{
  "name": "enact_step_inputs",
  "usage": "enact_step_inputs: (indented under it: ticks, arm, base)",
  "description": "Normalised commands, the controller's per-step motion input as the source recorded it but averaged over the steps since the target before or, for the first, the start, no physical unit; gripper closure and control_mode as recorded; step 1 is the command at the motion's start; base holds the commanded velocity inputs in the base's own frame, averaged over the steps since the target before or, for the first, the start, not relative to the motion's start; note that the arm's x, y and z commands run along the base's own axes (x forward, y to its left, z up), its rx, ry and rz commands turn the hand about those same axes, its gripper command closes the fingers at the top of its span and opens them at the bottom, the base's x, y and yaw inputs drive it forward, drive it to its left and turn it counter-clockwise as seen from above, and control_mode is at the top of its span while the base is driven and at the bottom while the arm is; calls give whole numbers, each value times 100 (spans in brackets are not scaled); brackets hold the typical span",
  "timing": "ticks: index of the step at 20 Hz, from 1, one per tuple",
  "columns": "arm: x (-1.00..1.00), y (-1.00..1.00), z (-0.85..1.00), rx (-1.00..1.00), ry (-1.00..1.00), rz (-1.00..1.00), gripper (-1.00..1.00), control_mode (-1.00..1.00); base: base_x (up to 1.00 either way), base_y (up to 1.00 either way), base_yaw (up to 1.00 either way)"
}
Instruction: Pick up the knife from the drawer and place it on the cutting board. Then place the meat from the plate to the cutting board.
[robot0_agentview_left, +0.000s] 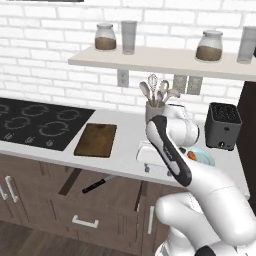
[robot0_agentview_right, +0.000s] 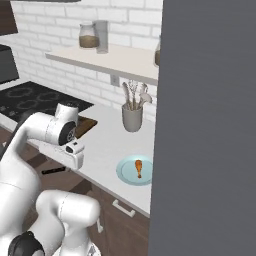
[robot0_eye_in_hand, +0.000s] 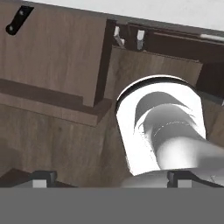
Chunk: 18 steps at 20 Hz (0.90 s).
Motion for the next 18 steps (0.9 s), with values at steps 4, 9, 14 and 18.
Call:
enact_step_inputs:
  ticks: [4,9,14,18]
  arm:
    - [5,79,-65,6,3,0,-100,-100]
    - [0,61,-41,8,5,0,-100,-100]
    - [-9,55,-35,4,5,1,-100,-100]
    - [0,21,-29,0,3,0,-100,-100]
  base:
    - [0,0,0]
    - [0,0,0]
    - [0,0,0]
    - [0,0,0]
